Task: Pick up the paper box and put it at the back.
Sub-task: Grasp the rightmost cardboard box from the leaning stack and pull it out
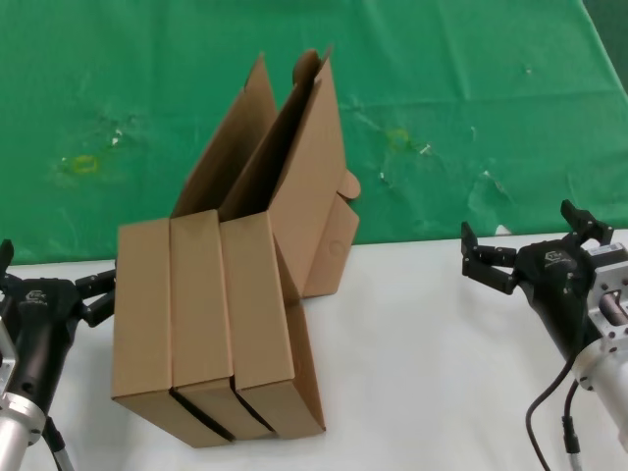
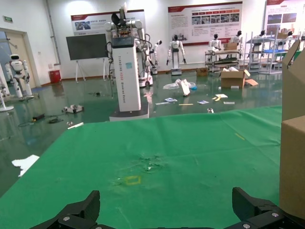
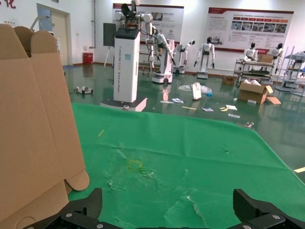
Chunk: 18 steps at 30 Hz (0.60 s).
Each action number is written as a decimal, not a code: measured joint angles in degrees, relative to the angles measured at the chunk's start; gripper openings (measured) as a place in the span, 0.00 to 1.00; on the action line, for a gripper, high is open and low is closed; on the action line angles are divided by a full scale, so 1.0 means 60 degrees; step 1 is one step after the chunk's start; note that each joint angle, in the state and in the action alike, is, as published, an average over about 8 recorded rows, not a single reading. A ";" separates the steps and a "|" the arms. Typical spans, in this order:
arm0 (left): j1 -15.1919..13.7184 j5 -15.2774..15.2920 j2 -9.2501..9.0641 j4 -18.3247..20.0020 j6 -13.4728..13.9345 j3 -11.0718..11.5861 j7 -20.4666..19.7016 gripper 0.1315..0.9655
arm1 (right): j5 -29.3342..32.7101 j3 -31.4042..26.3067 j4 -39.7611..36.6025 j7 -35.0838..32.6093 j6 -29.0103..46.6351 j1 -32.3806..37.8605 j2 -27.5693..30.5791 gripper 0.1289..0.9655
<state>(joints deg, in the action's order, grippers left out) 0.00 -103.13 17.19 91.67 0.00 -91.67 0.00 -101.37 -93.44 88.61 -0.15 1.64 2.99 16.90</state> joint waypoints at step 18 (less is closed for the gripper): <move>0.0000 0.0000 0.0000 0.0000 0.0000 0.0000 0.0000 1.00 | 0.0000 0.0000 0.0000 0.0000 0.0000 0.0000 0.0000 1.00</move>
<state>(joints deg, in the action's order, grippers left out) 0.00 -103.13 17.19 91.67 0.00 -91.67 0.00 -101.37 -93.44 88.61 -0.15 1.64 2.99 16.90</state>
